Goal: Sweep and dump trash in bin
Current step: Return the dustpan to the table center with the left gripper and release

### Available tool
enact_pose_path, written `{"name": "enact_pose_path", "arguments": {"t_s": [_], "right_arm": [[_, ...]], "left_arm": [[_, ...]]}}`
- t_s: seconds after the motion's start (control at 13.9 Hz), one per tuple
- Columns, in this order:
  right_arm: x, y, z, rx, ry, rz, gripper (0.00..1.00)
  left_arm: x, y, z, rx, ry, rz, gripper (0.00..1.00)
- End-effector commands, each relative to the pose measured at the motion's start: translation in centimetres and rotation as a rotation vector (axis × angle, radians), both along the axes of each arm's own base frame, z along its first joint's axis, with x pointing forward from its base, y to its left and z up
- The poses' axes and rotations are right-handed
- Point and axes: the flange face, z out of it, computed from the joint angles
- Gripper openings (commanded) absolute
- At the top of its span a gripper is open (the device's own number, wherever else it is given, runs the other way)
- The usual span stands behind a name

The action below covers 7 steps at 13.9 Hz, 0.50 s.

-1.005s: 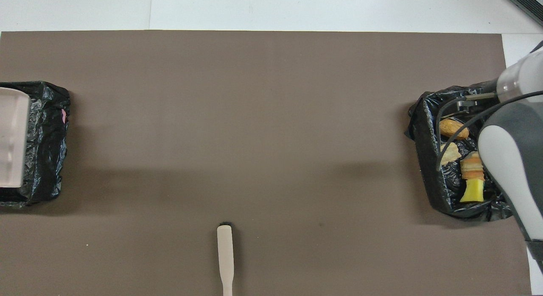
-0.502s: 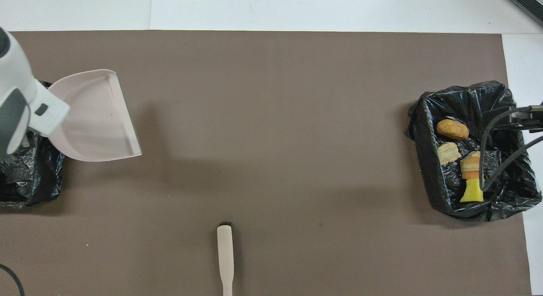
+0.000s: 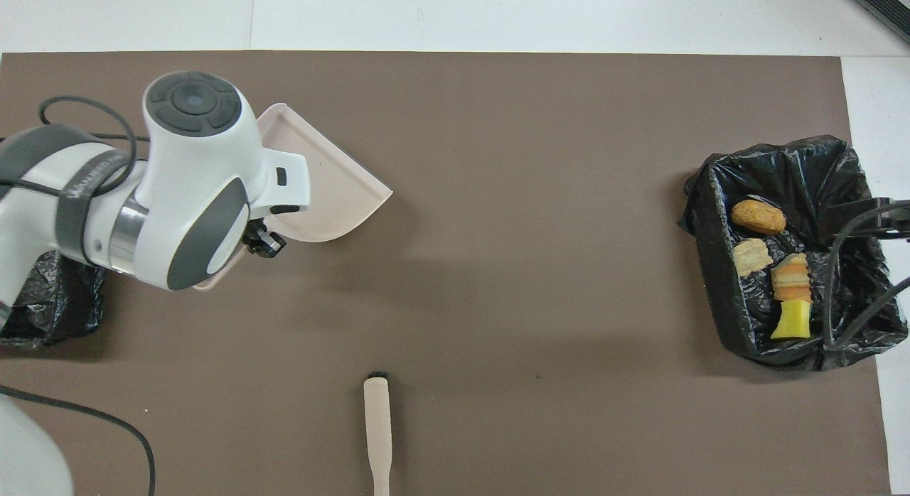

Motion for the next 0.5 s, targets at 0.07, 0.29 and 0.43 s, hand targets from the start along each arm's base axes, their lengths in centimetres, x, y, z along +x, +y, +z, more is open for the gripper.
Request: {"name": "enact_pose_path", "arguments": {"t_s": [0.07,0.29,0.43], "right_arm": [[-0.7,0.7,-0.2,0.019,0.017,0.014,1.00],[-0.7,0.9,-0.2,0.018,0.015,0.018,1.00],[-0.7,0.9,-0.2,0.018,0.015,0.018,1.00]], "left_arm": [[-1.1,-6.9,-1.1,-0.046,-0.062,0.293,0.00],[-1.8,-9.5,-0.8,-0.104,-0.085,0.497,0.00],[-2.9,-11.8,-1.8,-0.123,-0.121,0.565,0.00]]}}
